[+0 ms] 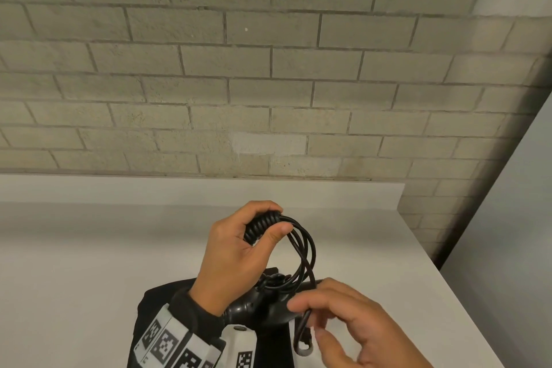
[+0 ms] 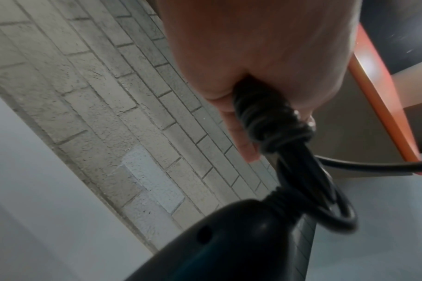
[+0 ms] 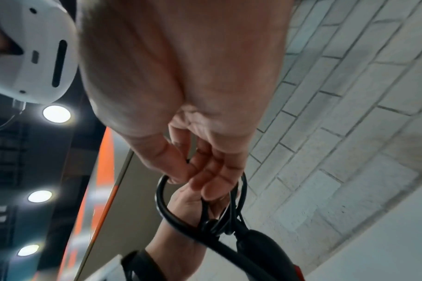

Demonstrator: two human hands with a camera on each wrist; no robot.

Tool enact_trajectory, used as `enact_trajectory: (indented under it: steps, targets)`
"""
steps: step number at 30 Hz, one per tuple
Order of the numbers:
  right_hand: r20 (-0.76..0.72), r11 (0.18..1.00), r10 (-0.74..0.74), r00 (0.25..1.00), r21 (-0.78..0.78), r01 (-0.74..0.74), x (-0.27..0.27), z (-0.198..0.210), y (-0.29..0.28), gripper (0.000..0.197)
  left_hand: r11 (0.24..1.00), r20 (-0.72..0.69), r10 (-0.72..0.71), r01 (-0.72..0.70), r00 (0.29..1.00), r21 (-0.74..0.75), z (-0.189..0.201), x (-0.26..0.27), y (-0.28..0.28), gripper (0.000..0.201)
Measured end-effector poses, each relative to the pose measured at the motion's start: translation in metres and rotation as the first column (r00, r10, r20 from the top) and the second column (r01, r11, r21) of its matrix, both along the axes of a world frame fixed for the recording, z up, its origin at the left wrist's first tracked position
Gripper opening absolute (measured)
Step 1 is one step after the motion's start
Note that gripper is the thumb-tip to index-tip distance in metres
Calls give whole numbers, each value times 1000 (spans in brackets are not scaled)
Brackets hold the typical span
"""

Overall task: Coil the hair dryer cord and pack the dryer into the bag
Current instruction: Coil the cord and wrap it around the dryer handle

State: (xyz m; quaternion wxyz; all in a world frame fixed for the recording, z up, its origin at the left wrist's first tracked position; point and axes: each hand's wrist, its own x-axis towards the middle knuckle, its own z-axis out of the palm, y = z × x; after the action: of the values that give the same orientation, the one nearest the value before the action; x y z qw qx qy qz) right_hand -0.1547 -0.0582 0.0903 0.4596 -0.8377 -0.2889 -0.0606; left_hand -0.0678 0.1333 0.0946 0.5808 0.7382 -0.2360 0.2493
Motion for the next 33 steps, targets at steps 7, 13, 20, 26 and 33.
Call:
enact_trajectory:
  steps: [7,13,20,26,33]
  targets:
    - [558,987,-117,822,-22,156,16,5,-10,11,999,-29,-33,34,999,13,-1,2,1,26]
    - [247,933,-240,939,326,152,26,38,-16,8,988,-122,-142,148,982,35,-3,0,-3,23]
    - [-355,636,-23,934,716,288,53,46,-14,34,963,-268,-259,268,928,-6,-3,1,-2,21]
    - [-472,481,145,870,802,355,62,46,4,11,938,-310,-343,342,887,-60,-5,-4,-1,20]
    - [-505,481,131,853,785,391,68,46,22,13,926,-226,-364,378,903,16,-6,-11,4,20]
